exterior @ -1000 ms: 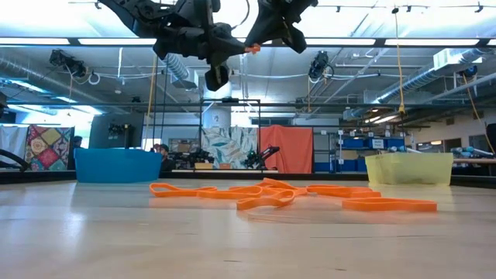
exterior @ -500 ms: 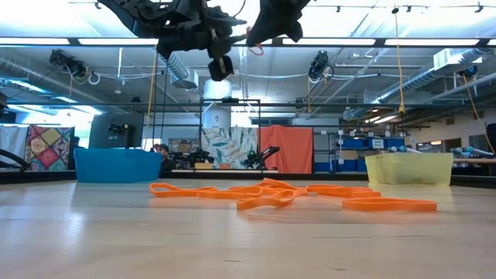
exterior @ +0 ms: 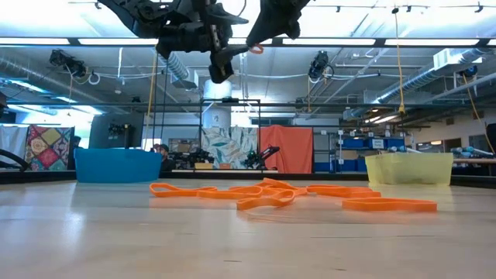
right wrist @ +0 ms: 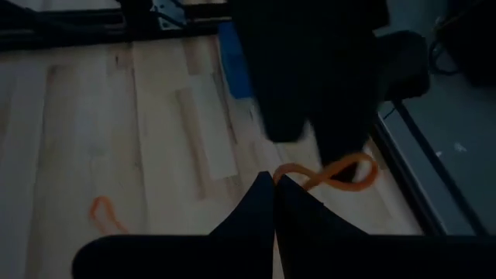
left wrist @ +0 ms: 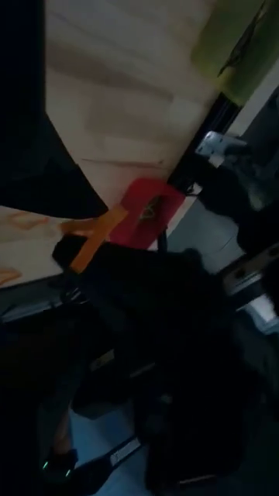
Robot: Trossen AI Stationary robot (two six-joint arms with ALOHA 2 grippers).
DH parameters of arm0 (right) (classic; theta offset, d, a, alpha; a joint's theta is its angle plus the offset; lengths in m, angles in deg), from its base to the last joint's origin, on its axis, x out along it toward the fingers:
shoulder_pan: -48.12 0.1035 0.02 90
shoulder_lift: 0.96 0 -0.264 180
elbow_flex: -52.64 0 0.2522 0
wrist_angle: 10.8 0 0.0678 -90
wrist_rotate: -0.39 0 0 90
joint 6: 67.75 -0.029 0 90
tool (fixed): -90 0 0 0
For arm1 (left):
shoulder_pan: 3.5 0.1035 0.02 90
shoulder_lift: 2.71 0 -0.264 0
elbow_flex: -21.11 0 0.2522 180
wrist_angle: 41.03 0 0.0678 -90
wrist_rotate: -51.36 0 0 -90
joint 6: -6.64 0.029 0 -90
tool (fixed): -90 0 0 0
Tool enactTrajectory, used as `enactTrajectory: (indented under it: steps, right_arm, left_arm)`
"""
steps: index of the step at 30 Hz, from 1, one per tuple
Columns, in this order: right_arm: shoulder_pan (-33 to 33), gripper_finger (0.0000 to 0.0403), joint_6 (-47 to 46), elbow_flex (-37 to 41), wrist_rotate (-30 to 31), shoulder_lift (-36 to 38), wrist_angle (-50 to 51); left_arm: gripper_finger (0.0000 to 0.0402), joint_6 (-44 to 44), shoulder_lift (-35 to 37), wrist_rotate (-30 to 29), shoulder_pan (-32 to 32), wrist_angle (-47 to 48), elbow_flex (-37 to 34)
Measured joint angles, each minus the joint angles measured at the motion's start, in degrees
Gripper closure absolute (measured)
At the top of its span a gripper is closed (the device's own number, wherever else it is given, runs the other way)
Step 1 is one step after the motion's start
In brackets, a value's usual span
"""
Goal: Sort rubber bands into baskets
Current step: Put the orange rubber band into the blue bin
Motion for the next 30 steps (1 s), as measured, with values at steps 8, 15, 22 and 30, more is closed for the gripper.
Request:
enactTrajectory:
  steps: [8,15,22,30]
  right_arm:
    - [0.0,0.0394,6.34,-0.02,0.84,0.0,-1.89]
    - [-0.07,0.0394,6.36,-0.02,1.52,0.02,-2.07]
    - [-1.08,0.0394,5.74,-0.02,5.31,0.02,-2.06]
    - [-3.07,0.0394,2.65,-0.02,2.37,0.02,-2.07]
  left_arm:
    - [0.0215,2.65,0.02,-4.9,-0.02,-0.06,0.0]
    - [0.0332,2.37,0.02,-3.09,0.0,-0.06,0.0]
    - [0.0381,2.14,0.02,-2.7,0.81,-0.67,0.0]
    - [0.032,5.5,0.17,19.05,4.55,-1.18,0.0]
